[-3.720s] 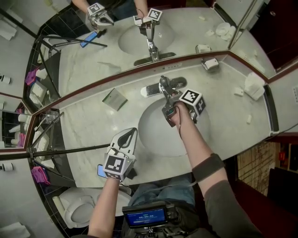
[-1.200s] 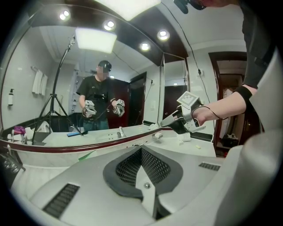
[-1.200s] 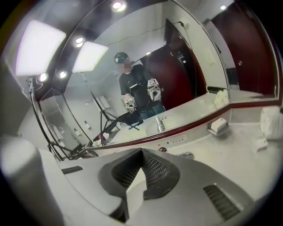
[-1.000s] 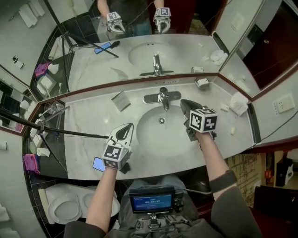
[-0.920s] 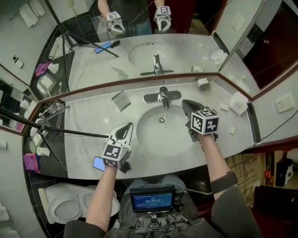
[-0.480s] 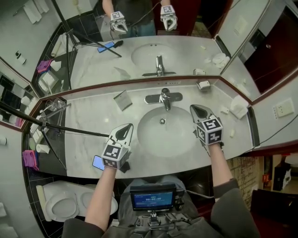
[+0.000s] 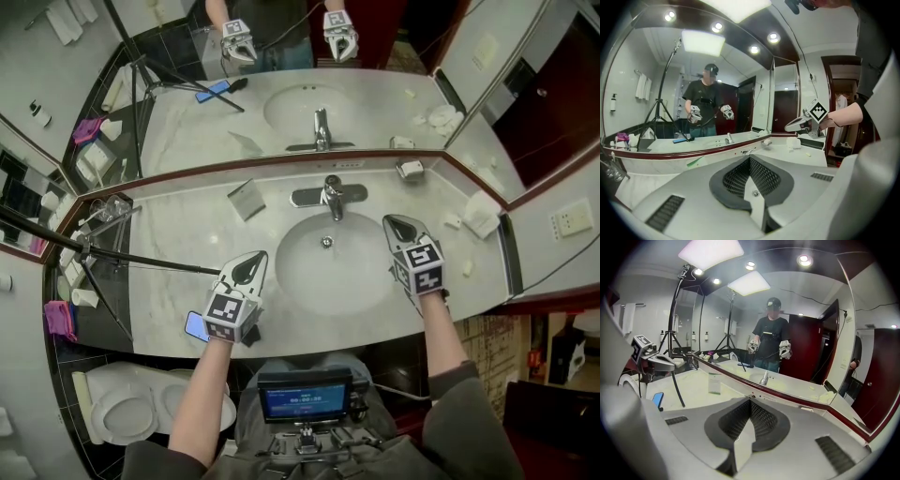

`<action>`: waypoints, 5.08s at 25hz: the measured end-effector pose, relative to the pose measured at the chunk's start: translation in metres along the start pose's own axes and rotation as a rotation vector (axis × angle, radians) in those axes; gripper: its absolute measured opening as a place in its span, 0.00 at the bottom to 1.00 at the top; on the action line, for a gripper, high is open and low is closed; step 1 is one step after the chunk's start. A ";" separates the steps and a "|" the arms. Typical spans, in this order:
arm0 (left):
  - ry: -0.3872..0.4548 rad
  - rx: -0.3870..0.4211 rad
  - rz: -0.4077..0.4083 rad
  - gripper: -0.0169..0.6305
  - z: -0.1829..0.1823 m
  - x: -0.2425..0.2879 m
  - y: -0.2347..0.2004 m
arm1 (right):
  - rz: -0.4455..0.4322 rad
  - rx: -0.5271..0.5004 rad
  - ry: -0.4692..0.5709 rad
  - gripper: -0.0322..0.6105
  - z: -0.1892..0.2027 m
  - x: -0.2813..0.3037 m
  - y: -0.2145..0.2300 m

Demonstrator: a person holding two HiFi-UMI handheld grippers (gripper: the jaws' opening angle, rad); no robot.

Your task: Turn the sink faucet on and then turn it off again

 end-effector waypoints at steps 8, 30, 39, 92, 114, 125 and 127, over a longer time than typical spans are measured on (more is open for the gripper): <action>-0.004 0.000 -0.006 0.03 0.005 0.000 0.004 | 0.006 -0.075 -0.005 0.08 -0.004 0.009 -0.004; -0.047 -0.020 -0.012 0.03 0.044 0.030 0.006 | -0.113 -0.314 -0.027 0.08 -0.016 0.175 -0.041; -0.056 -0.056 -0.041 0.03 0.063 0.034 0.002 | -0.205 -0.327 -0.052 0.07 -0.009 0.199 -0.052; -0.081 -0.072 -0.032 0.03 0.059 0.017 0.028 | -0.312 -0.143 -0.018 0.08 -0.051 0.103 -0.063; -0.071 -0.025 0.021 0.03 0.036 0.004 0.041 | -0.254 -0.005 0.126 0.08 -0.075 -0.015 -0.035; -0.055 -0.013 0.031 0.03 0.028 0.006 0.044 | -0.209 0.048 0.141 0.08 -0.055 -0.039 -0.012; -0.051 -0.015 0.026 0.03 0.026 0.006 0.045 | -0.200 0.058 0.137 0.08 -0.051 -0.042 -0.008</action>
Point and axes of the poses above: the fingertips, and each gripper's own axes: x forward along the fingers, y to its right, z out of its underside, the point moved 8 cm from there along -x, backward along the fingers, and after that the axes turned 7 degrees about z, right-handed, at the moved point
